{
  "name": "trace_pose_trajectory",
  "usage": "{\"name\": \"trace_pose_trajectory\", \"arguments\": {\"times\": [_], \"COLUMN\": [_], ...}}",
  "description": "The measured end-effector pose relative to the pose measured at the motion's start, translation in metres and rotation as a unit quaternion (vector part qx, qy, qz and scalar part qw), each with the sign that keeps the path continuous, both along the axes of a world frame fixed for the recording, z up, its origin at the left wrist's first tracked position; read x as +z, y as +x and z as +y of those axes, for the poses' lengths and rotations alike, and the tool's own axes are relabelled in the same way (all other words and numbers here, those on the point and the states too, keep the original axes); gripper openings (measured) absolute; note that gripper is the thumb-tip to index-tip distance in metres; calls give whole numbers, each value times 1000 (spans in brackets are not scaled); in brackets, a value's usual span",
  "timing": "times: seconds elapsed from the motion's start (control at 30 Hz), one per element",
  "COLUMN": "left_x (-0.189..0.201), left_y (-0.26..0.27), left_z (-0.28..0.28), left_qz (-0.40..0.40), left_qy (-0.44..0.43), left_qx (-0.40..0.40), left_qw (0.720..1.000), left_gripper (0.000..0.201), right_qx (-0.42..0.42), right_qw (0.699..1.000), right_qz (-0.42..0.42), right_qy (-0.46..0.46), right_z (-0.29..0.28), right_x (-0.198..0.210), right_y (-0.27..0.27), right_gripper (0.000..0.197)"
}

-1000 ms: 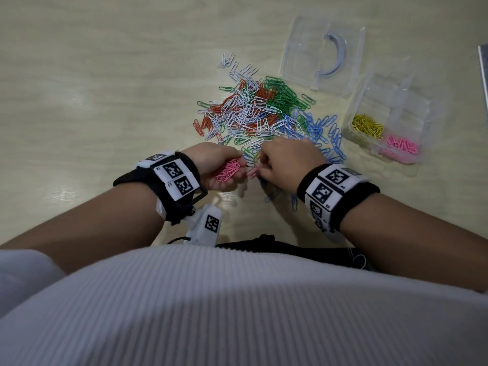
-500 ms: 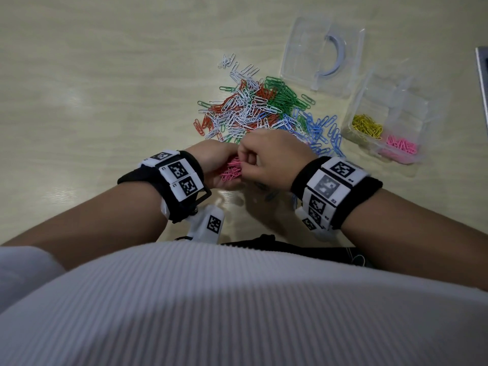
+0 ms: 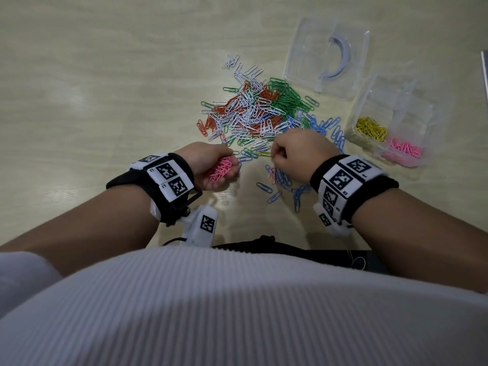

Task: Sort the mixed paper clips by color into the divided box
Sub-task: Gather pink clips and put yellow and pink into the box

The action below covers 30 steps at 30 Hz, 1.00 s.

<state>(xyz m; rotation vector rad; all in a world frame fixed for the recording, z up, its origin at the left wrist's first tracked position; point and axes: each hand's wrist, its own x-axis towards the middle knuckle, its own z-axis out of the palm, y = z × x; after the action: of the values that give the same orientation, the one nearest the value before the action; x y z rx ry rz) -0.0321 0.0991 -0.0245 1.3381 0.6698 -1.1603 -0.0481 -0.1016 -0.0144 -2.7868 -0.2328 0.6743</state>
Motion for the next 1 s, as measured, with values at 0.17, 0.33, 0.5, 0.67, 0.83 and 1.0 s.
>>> {"name": "trace_pose_trajectory", "arguments": {"times": [0.17,0.33,0.5,0.67,0.83,1.0], "left_x": [3,3,6,4,4,7], "left_y": [2,3,3,3,3,1], "left_z": [-4,-10,-20,-39,-53,-53], "left_qz": [-7,9,-5,-25,-11,-1], "left_qy": [4,-5,1,24,-11,-27], "left_qx": [-2,-11,-40,-94,-71,-44], "left_qw": [1000,1000,999,995,997,999], "left_gripper": [33,32,29,25,27,29], "right_qx": [64,71,25,14,-80,-43], "right_qw": [997,997,997,982,978,996], "right_qz": [20,15,10,-30,-83,-72], "right_qy": [-23,-37,66,187,172,-16], "right_z": [7,5,-6,-1,-16,-33], "right_x": [0,-2,1,10,7,-3], "right_y": [-9,-7,-11,-10,-3,1], "right_gripper": [12,8,3,4,14,19]}}
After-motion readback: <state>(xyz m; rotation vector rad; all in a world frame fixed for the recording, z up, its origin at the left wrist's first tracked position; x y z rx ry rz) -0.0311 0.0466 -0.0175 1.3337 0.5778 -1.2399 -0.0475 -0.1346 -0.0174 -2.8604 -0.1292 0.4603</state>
